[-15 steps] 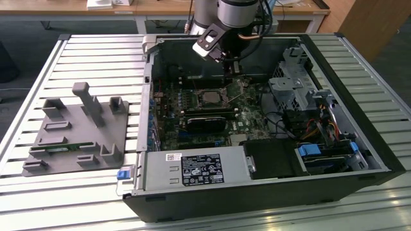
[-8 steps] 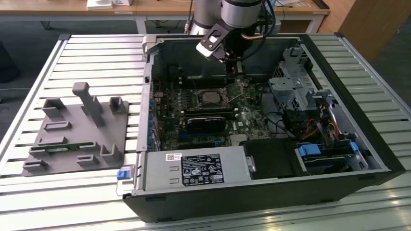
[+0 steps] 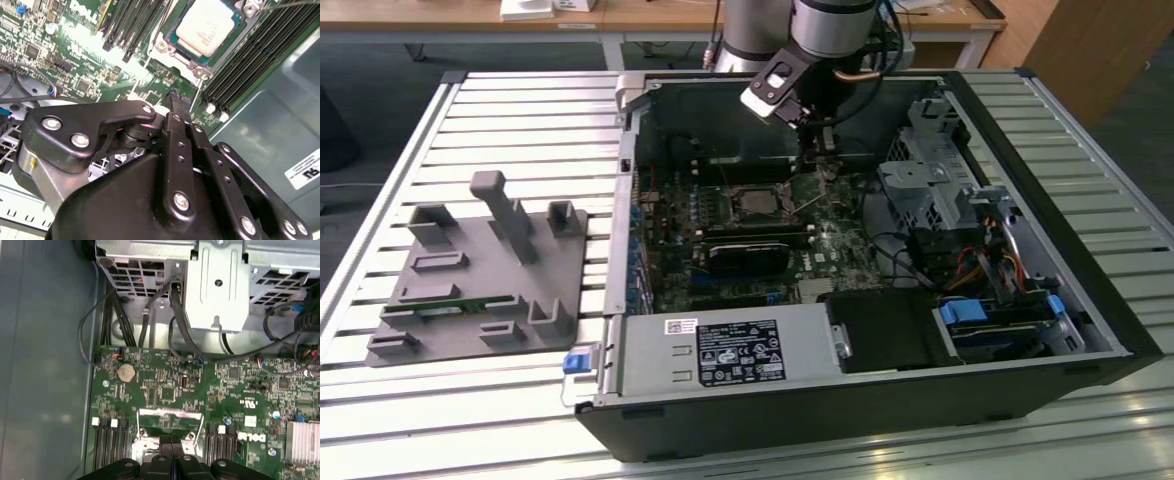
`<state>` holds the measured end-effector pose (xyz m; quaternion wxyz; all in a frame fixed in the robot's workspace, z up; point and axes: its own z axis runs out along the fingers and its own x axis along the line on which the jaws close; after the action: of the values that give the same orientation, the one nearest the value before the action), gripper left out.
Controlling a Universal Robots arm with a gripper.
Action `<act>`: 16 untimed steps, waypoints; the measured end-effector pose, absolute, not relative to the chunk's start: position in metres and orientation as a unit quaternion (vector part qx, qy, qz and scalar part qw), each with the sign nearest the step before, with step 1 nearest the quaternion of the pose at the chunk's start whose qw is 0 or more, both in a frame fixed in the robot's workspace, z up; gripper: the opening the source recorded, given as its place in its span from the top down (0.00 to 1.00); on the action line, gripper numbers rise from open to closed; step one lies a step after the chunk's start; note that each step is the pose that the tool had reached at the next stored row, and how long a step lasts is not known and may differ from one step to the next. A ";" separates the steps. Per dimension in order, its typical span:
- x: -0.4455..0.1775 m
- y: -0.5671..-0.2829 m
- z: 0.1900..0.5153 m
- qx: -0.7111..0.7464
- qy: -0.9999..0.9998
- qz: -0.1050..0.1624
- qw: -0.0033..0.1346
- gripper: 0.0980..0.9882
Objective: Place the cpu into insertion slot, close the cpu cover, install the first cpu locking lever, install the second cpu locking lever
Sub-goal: 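Close the cpu cover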
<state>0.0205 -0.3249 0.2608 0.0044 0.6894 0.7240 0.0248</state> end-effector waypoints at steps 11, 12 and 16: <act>0.035 -0.323 0.259 0.689 0.724 0.024 0.005 0.99; 0.036 -0.323 0.259 0.689 0.724 0.024 0.005 0.99; 0.039 -0.323 0.258 0.689 0.724 0.023 0.005 0.99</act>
<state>0.0394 -0.3230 0.2582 0.0053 0.6893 0.7241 0.0230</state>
